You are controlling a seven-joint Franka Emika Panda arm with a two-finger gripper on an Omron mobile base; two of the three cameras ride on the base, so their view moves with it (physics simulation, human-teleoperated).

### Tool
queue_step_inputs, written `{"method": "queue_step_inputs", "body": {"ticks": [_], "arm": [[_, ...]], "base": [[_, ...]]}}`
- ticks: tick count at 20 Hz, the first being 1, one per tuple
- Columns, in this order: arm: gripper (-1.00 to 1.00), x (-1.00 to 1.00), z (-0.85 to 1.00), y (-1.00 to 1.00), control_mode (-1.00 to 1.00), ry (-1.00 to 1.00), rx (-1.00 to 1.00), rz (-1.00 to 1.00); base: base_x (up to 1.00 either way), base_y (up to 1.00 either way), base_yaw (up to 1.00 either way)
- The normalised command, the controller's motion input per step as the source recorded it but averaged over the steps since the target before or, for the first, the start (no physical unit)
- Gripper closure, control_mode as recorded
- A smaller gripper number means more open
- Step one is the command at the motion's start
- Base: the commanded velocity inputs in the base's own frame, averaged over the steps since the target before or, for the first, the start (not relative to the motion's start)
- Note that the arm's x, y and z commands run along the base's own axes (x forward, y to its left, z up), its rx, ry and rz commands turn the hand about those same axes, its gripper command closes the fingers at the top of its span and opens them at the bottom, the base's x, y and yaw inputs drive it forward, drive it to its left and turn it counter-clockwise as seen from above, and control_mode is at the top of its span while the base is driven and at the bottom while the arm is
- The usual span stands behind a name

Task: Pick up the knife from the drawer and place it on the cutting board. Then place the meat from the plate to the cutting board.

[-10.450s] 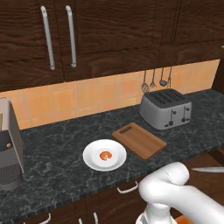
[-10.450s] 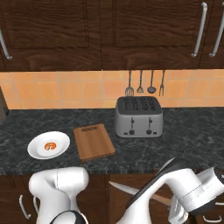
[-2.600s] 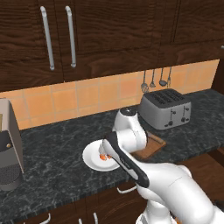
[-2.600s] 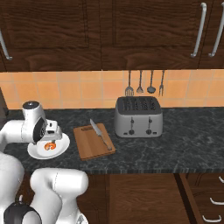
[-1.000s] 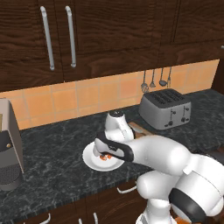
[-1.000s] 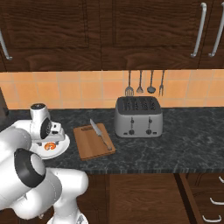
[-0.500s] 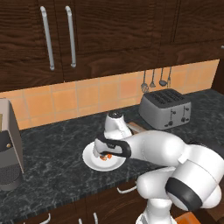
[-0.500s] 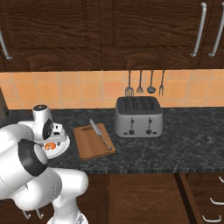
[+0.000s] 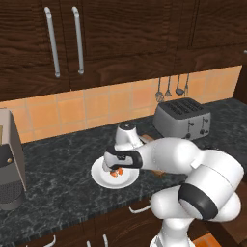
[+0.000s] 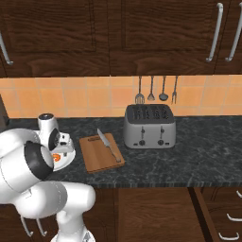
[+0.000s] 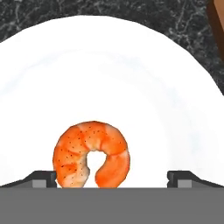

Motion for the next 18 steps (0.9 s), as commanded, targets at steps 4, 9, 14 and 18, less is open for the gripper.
{"method": "queue_step_inputs", "body": {"ticks": [4,9,14,18], "arm": [[-1.00,0.00,-0.16,0.00,-1.00,0.00,0.00,0.00],[-1.00,0.02,-0.23,0.00,-1.00,0.00,0.00,0.00],[-1.00,0.13,-0.03,0.00,-1.00,-0.03,0.00,0.00],[-1.00,0.12,-0.14,0.00,-1.00,-0.01,0.00,0.00]], "base": [[0.00,0.00,0.00],[0.00,0.00,0.00],[0.00,0.00,0.00],[0.00,0.00,0.00]]}}
